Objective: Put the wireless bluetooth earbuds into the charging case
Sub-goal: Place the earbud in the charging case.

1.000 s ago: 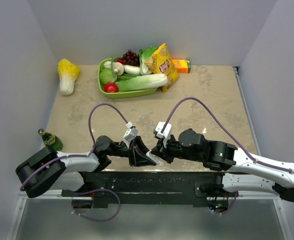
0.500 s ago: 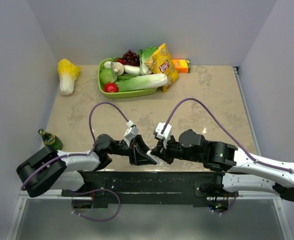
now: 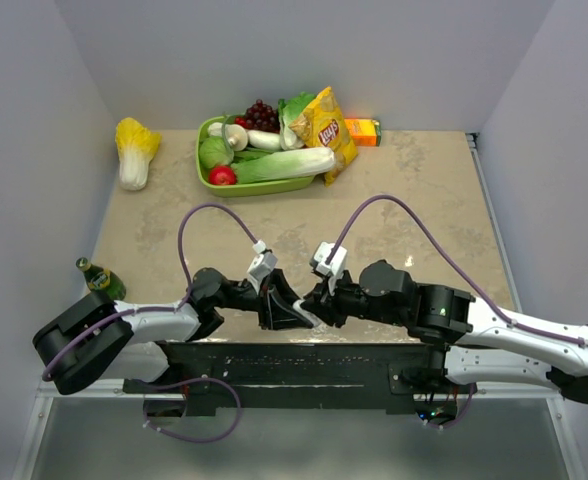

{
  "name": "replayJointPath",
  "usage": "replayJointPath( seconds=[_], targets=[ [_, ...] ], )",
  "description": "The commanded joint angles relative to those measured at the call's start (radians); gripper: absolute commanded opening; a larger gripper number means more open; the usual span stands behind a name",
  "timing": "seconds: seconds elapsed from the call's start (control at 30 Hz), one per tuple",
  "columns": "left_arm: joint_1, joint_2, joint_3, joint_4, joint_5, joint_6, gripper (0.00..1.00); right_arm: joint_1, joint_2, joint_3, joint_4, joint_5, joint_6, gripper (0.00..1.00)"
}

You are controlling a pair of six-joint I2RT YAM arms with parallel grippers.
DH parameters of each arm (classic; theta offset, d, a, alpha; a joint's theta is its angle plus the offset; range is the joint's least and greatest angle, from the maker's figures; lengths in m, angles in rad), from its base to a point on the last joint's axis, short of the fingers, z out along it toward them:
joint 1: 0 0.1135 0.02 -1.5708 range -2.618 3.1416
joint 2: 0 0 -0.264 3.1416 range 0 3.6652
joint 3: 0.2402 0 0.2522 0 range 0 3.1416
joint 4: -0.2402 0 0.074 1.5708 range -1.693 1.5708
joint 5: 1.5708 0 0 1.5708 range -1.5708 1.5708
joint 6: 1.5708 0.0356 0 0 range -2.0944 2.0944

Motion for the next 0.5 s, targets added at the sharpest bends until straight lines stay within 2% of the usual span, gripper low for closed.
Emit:
replayJointPath(
  seconds=[0.0, 0.27, 0.37, 0.4, 0.47],
  targets=[
    [0.003, -0.006, 0.041, 0.529, -0.026, -0.001, 0.00, 0.011, -0.026, -0.005, 0.035, 0.013, 0.040, 0.29],
    [0.003, 0.005, 0.038, 0.552, -0.036, -0.007, 0.00, 0.011, -0.067, 0.011, 0.032, 0.056, 0.075, 0.34],
    [0.003, 0.000, 0.019, 0.554, -0.061, 0.014, 0.00, 0.011, -0.168, -0.009, 0.064, 0.195, 0.125, 0.37],
    [0.004, -0.003, 0.000, 0.560, -0.073, 0.022, 0.00, 0.011, -0.205, -0.020, 0.078, 0.299, 0.138, 0.39],
    [0.004, -0.023, -0.025, 0.567, -0.120, 0.052, 0.00, 0.011, -0.314, -0.047, 0.095, 0.391, 0.181, 0.45]
  ],
)
